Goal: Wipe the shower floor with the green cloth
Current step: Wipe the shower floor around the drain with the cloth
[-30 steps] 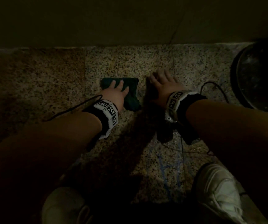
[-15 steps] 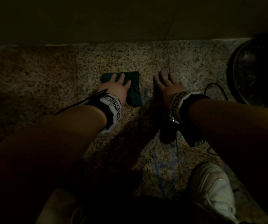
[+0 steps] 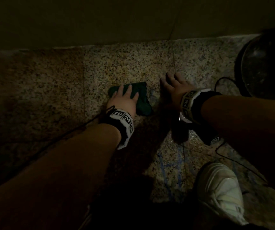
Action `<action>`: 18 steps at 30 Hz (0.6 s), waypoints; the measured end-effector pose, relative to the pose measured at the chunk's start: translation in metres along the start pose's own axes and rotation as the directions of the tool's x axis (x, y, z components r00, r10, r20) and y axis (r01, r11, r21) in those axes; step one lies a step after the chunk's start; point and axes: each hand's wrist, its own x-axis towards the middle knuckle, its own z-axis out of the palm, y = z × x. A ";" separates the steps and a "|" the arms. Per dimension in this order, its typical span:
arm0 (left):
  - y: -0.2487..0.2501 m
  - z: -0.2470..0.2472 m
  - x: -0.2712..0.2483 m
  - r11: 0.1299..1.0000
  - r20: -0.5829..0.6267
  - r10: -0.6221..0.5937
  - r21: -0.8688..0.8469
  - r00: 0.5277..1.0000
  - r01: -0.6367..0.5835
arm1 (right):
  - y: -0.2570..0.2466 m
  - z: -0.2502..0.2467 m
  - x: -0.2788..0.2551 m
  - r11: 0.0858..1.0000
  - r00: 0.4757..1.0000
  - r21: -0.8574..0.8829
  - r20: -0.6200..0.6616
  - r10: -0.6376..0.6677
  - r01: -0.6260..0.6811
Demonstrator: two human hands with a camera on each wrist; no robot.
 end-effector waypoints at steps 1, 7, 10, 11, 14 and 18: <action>-0.002 0.003 0.002 0.999 -0.036 0.016 0.028 0.999 -0.015 | -0.001 0.004 -0.001 1.000 1.000 0.010 -0.009 -0.001 0.001; -0.007 -0.003 0.012 0.999 -0.105 0.050 0.004 0.993 -0.050 | 0.001 0.006 -0.001 0.996 1.000 0.091 -0.016 -0.022 0.024; 0.001 -0.018 0.023 0.997 -0.125 0.047 -0.063 0.991 -0.055 | 0.001 0.006 -0.003 0.993 1.000 0.114 -0.012 -0.006 0.008; 0.003 -0.024 0.027 0.996 -0.115 0.048 -0.073 0.992 -0.057 | 0.001 0.006 -0.002 0.993 1.000 0.118 -0.014 0.004 -0.002; 0.005 -0.038 0.036 0.994 -0.057 0.060 -0.083 0.997 -0.064 | 0.001 0.004 0.000 0.982 0.999 0.184 -0.018 0.051 -0.047; 0.002 -0.032 0.030 0.994 -0.067 0.089 -0.061 0.994 -0.093 | 0.001 0.004 0.000 0.974 0.997 0.218 -0.036 0.061 -0.052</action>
